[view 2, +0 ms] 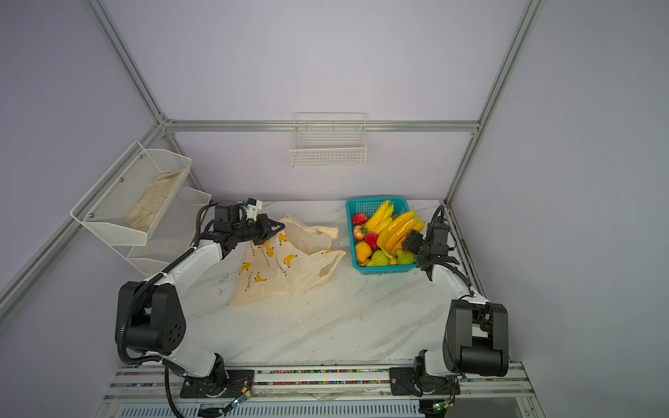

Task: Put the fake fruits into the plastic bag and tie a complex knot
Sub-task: 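Grasp a red-yellow peach in the basket with the right gripper, then carry the peach into the bag opening and open the right gripper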

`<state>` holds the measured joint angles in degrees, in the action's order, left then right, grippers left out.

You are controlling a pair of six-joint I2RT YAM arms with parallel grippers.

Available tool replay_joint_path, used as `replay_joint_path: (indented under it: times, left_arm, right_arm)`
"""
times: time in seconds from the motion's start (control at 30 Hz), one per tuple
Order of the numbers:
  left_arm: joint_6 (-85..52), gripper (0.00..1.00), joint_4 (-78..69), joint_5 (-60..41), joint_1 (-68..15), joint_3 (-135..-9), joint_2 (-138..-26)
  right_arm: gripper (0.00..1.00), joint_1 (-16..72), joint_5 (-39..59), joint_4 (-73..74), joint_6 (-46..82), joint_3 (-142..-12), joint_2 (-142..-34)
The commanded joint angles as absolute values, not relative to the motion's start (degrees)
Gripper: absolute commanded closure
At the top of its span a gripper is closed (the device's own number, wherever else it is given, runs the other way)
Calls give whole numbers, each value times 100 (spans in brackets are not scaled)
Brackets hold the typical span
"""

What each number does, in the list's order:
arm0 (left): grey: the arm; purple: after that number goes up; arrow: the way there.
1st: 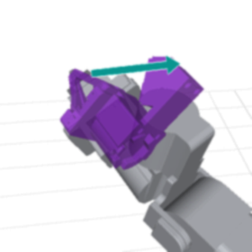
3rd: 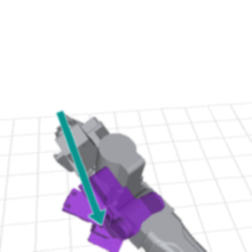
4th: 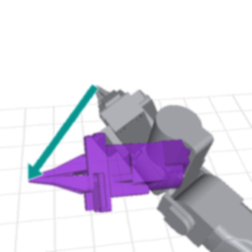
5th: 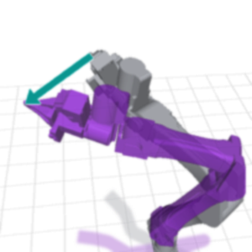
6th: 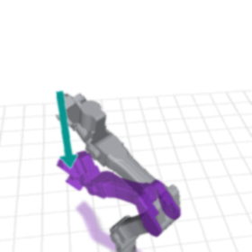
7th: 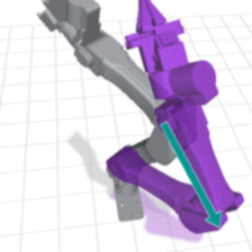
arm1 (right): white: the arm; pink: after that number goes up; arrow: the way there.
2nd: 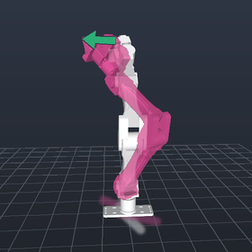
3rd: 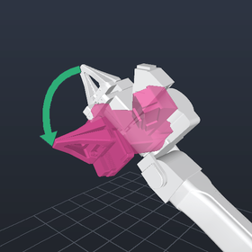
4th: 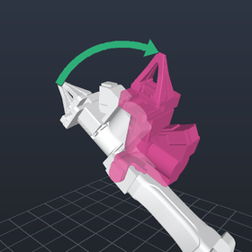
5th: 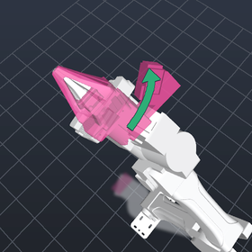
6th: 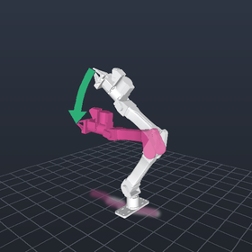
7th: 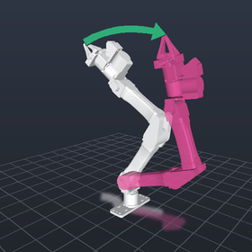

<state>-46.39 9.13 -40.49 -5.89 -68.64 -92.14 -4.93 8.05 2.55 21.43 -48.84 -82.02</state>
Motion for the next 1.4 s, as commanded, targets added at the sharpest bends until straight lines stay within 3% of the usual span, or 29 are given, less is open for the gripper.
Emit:
replay_joint_path:
  times: [0.0, 0.37, 0.63, 0.73, 0.83, 0.97, 1.1, 1.37]
  left_arm:
    - [-4632, 100, 861, -4157, -558, -6745, -8985]
    - [-4632, 100, 861, -4157, -563, -6733, -8992]
    - [-4647, 100, 861, -4170, -564, -6741, -8997]
    - [-4651, 100, 851, -4187, -563, -6748, -8998]
    - [-4658, 100, 844, -4214, -565, -6750, -9009]
    - [-4684, 100, 839, -4258, -565, -6750, -9047]
    - [-4687, 100, 835, -4306, -584, -6759, -9070]
    - [-4641, 100, 832, -4309, -631, -6767, -9071]
  right_arm:
    - [25, -492, 879, 473, 2204, -4774, -8244]
    - [48, -497, 899, 528, 2084, -4754, -7901]
    - [51, -463, 872, 310, 2083, -4788, -6838]
    - [51, 7, 1088, 516, 1915, -4842, -6451]
    - [52, 1190, 1000, 905, 1616, -4954, -6345]
    - [53, 2711, 1038, 1464, 1029, -5256, -6789]
    - [53, 3665, 1049, 1673, 370, -5773, -7701]
    - [56, 4298, 388, 1454, 125, -7024, -9657]
